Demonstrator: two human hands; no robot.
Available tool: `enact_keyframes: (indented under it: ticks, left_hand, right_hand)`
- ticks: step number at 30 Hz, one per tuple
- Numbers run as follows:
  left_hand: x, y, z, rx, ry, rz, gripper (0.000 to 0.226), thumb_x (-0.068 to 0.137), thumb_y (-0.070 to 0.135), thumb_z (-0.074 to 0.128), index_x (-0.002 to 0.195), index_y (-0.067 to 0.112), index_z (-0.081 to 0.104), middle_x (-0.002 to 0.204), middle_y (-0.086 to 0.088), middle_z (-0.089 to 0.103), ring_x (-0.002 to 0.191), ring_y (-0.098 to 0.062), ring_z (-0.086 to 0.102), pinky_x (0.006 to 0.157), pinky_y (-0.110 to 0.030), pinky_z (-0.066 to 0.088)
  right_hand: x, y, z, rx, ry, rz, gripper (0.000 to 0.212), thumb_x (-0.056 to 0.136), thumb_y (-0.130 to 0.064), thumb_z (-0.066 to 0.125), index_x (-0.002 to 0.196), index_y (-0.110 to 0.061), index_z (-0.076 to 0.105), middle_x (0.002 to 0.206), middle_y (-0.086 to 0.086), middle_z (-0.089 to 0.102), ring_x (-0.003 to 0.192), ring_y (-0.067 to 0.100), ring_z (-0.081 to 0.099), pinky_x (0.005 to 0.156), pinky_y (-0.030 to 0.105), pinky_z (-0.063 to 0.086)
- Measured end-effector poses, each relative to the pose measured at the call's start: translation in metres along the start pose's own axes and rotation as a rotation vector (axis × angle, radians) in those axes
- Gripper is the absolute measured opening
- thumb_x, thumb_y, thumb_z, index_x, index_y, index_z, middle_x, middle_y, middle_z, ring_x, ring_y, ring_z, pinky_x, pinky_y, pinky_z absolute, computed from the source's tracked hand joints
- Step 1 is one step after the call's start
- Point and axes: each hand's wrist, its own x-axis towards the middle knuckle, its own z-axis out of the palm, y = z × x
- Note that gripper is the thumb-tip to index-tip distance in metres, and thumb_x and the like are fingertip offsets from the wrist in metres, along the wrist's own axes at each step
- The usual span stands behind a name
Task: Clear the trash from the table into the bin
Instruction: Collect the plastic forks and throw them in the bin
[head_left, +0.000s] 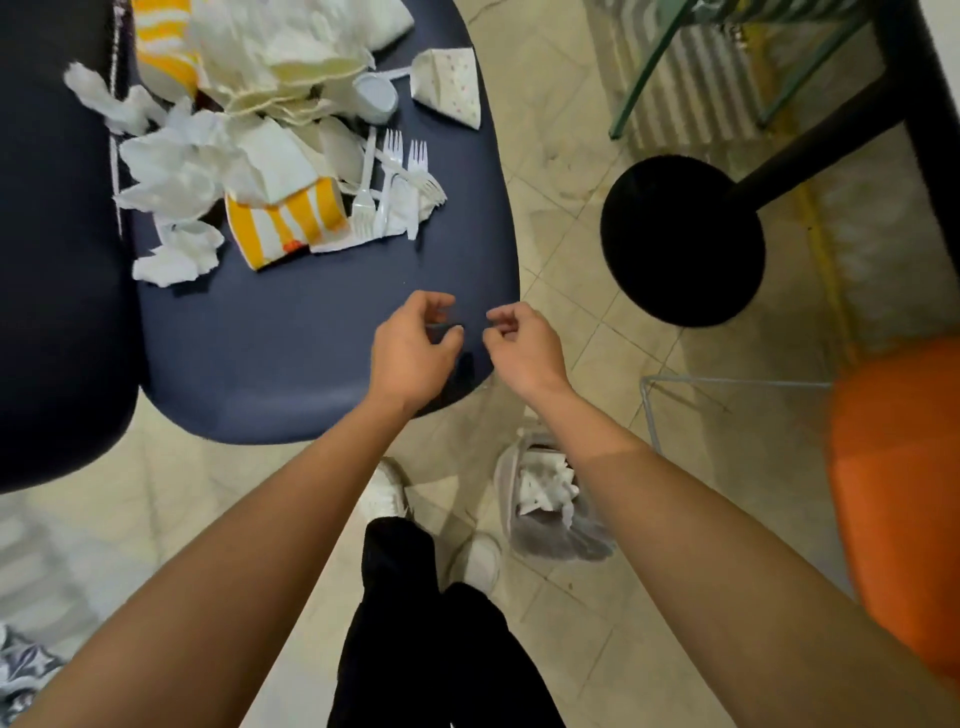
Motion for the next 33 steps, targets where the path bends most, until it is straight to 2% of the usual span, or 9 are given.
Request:
enact_keyframes:
  ticks: [6, 15, 19, 25, 33]
  left_hand:
    - [0.045, -0.003, -0.04, 0.032, -0.006, 0.006, 0.032, 0.086, 0.025, 0.063, 0.117, 0.021, 0.057, 0.113, 0.001, 0.064, 0.099, -0.014, 0.06, 0.09, -0.029, 0.048]
    - [0.106, 0.0, -0.075, 0.108, 0.013, 0.023, 0.037, 0.089, 0.018, 0.057, 0.125, 0.012, 0.052, 0.126, -0.005, 0.058, 0.117, -0.017, 0.054, 0.089, -0.02, 0.037]
    - [0.134, 0.006, -0.076, 0.155, -0.007, -0.001, 0.042, 0.089, 0.014, 0.053, 0.13, 0.008, 0.046, 0.131, -0.009, 0.053, 0.121, -0.022, 0.05, 0.094, -0.026, 0.037]
    - [0.17, 0.013, -0.065, 0.297, -0.055, 0.033, 0.045, 0.089, 0.007, 0.047, 0.134, 0.003, 0.04, 0.133, -0.016, 0.047, 0.121, -0.028, 0.046, 0.096, -0.031, 0.035]
    - [0.198, 0.014, -0.044, 0.485, -0.16, -0.022, 0.041, 0.09, 0.001, 0.044, 0.131, -0.001, 0.038, 0.133, -0.022, 0.042, 0.118, -0.035, 0.046, 0.092, -0.037, 0.039]
  right_hand:
    - [0.033, -0.044, 0.018, -0.073, -0.009, -0.017, 0.024, 0.087, -0.016, 0.057, 0.111, -0.011, 0.061, 0.115, 0.007, 0.06, 0.101, 0.021, 0.06, 0.092, 0.027, 0.043]
    - [0.084, -0.092, 0.036, -0.12, 0.0, -0.036, 0.026, 0.088, -0.016, 0.054, 0.114, -0.012, 0.059, 0.119, 0.006, 0.056, 0.103, 0.018, 0.058, 0.084, 0.019, 0.038]
    - [0.11, -0.107, 0.04, -0.155, 0.005, -0.059, 0.027, 0.087, -0.015, 0.056, 0.114, -0.012, 0.059, 0.118, 0.007, 0.054, 0.106, 0.021, 0.057, 0.086, 0.021, 0.04]
    - [0.15, -0.125, 0.046, -0.324, -0.043, -0.187, 0.038, 0.088, -0.018, 0.057, 0.125, -0.01, 0.053, 0.128, 0.008, 0.049, 0.121, 0.023, 0.044, 0.101, 0.032, 0.039]
    - [0.188, -0.133, 0.06, -0.588, -0.147, -0.26, 0.032, 0.092, -0.013, 0.051, 0.123, -0.009, 0.056, 0.127, 0.01, 0.054, 0.12, 0.028, 0.042, 0.099, 0.038, 0.04]
